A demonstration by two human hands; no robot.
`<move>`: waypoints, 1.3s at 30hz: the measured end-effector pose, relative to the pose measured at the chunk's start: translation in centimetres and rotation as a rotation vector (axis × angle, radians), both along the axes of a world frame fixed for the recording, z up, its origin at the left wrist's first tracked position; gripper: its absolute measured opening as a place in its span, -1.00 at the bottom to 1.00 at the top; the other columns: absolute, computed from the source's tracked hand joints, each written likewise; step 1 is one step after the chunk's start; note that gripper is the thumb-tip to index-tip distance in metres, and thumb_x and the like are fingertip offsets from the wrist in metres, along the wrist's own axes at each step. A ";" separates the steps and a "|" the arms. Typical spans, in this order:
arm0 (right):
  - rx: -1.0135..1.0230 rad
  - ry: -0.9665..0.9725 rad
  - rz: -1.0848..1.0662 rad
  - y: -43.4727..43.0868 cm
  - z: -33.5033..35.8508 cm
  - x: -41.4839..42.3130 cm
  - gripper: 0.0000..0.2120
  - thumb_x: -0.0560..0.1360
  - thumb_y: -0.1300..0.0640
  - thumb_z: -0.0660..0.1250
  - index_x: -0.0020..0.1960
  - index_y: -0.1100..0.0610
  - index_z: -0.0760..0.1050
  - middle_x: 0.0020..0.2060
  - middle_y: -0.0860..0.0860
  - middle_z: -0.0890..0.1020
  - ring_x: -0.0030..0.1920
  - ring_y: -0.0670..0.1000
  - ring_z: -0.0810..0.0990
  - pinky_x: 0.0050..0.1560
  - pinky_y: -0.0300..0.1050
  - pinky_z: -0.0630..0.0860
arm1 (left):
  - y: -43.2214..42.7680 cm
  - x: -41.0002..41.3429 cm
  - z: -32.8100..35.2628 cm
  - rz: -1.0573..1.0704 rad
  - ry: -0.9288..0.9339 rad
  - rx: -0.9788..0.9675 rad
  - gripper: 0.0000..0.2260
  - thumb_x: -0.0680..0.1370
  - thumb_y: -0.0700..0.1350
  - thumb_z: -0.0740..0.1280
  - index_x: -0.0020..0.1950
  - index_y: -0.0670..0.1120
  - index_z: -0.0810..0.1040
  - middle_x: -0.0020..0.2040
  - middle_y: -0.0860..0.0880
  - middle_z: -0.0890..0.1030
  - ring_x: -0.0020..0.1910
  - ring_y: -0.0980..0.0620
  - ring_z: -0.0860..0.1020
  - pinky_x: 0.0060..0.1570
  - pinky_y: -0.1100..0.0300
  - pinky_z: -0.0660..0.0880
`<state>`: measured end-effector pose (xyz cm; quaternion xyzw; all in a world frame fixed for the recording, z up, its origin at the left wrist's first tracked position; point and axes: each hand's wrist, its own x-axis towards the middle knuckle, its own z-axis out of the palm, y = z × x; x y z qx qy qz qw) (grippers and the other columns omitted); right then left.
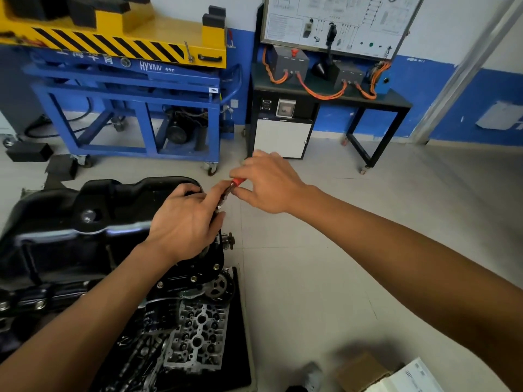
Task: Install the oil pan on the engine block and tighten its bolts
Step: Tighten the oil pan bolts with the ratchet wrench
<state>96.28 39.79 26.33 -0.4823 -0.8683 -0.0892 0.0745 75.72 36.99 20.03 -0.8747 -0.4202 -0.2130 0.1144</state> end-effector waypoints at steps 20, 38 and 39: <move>0.077 0.179 -0.309 -5.3 -3.5 0.6 -0.35 0.32 -0.62 -0.13 -0.44 -0.04 0.18 -0.49 -0.10 0.33 -0.39 0.05 0.41 -0.32 -0.12 0.17 | -0.3 -0.4 0.1 -0.061 -0.017 0.005 -0.61 0.61 0.17 0.16 0.32 -0.03 0.43 -0.13 0.01 0.71 -0.10 -0.05 0.68 0.24 0.03 0.34; 0.150 0.434 -0.193 -5.2 -2.8 0.8 -0.36 0.46 -0.46 0.16 -0.53 0.02 0.33 -0.64 -0.09 0.36 -0.54 -0.08 0.37 -0.42 -0.21 0.30 | -2.8 -0.5 0.7 -0.135 -0.203 -0.141 -0.71 0.58 0.01 0.39 0.23 -0.09 0.51 -0.19 0.01 0.68 -0.12 -0.11 0.64 0.24 0.08 0.34; 0.137 0.434 -0.196 -5.4 -2.9 0.7 -0.37 0.46 -0.46 0.16 -0.53 0.01 0.32 -0.63 -0.09 0.36 -0.54 -0.08 0.37 -0.42 -0.20 0.32 | -3.0 -0.5 0.6 -0.133 -0.192 -0.140 -0.71 0.56 -0.01 0.43 0.23 -0.09 0.53 -0.18 0.01 0.68 -0.12 -0.10 0.65 0.24 0.05 0.35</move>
